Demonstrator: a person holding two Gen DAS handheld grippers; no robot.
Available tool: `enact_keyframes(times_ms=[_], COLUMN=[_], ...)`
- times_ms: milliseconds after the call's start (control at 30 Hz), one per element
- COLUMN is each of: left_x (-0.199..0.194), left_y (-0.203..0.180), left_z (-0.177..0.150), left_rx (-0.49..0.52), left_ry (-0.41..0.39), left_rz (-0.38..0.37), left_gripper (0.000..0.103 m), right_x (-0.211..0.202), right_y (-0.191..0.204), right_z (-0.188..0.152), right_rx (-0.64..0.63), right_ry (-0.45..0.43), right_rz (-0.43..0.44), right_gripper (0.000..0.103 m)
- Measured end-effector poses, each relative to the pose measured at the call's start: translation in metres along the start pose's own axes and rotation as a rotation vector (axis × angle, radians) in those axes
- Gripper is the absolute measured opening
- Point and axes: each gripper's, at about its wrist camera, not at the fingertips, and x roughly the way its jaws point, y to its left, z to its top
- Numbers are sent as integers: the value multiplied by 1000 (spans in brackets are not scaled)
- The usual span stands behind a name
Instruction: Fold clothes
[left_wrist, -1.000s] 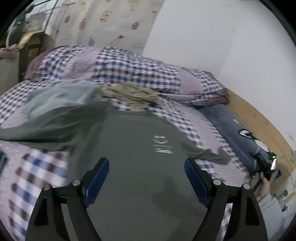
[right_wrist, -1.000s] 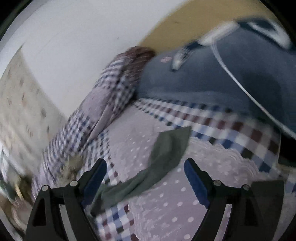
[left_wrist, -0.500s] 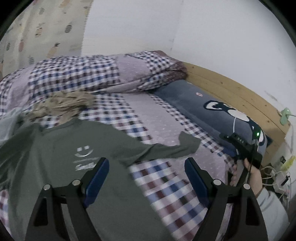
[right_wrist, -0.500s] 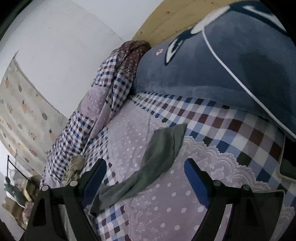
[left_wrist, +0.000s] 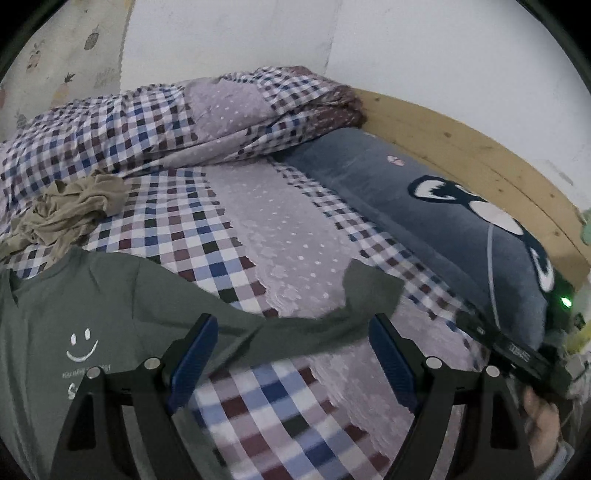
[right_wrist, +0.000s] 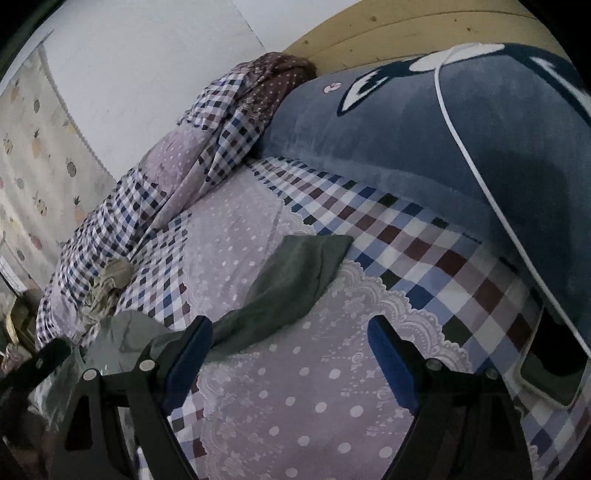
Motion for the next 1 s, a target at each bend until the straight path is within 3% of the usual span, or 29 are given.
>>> enact_keyframes(times_ms=[200, 400, 500, 600, 667, 767, 1000], left_x=[41, 74, 93, 111, 117, 114, 69], left_y=[4, 3, -4, -8, -7, -4, -10], left_z=[5, -1, -10, -20, -25, -30, -61], left_rx=[43, 117, 194, 250, 241, 223, 249], left_ry=[54, 136, 195, 251, 265, 254, 213], left_rz=[78, 107, 150, 191, 206, 198, 70], left_gripper=[87, 86, 75, 49, 26, 5, 3], right_x=[2, 3, 4, 4, 4, 5, 6], right_y=[-1, 0, -1, -4, -7, -10, -18], right_z=[0, 1, 1, 2, 2, 2, 2], right_rx=[40, 66, 79, 95, 104, 117, 156], right_ry=[20, 21, 23, 25, 25, 27, 28], right_rz=[31, 60, 69, 71, 70, 71, 68], right_gripper=[89, 89, 89, 89, 89, 89, 89])
